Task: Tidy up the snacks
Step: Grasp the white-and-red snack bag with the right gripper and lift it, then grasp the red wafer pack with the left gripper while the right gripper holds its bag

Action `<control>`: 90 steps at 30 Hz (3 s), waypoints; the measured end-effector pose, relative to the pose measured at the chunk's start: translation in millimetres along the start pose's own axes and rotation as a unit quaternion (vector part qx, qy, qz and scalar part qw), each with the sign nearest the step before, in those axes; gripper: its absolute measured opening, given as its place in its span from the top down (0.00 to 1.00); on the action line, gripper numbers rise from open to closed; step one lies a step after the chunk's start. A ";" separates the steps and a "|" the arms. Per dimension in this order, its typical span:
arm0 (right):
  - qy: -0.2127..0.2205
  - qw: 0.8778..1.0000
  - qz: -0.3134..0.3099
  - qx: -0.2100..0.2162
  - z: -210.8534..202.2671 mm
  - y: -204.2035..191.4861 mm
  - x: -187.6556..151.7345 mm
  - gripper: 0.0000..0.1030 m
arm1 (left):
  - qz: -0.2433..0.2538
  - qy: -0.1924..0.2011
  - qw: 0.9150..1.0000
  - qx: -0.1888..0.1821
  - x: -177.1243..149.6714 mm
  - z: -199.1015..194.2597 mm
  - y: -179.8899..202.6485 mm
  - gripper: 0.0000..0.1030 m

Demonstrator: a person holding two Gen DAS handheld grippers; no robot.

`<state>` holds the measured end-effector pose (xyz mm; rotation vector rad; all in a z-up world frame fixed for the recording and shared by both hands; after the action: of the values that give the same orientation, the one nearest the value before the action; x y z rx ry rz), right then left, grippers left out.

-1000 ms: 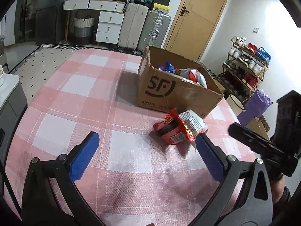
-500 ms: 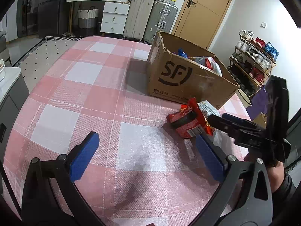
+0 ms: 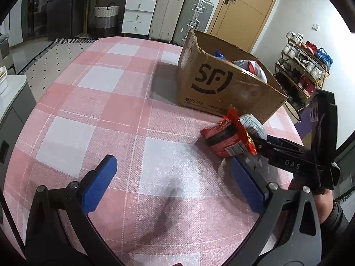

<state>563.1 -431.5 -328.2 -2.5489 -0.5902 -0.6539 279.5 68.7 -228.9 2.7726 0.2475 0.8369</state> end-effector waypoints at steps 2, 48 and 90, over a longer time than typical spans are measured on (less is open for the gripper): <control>0.005 1.000 0.011 0.003 -2.5 0.7 -4.2 0.38 | -0.002 -0.004 1.000 0.011 -1.4 -0.2 -2.8 0.01; 0.095 0.990 0.094 0.041 -137.6 57.3 -83.9 0.37 | 0.048 -0.057 0.997 0.028 32.6 50.2 83.5 0.01; 0.098 0.992 0.068 0.036 -144.3 19.3 -80.7 0.37 | 0.042 -0.076 0.993 -0.085 -10.4 42.2 65.8 0.80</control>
<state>459.1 -543.7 -262.8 -2.3973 -0.3625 -0.8059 300.9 -4.0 -250.6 2.6833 0.0306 0.6300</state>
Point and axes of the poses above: each gripper's, at about its wrist camera, not at the fingertips, and z roughly the way its jaws point, y to its right, x to its top, the point moved 10 cm from there along z, roughly the way its jaws point, and after that the axes turned 7 degrees about -y, right-handed, at the moved point
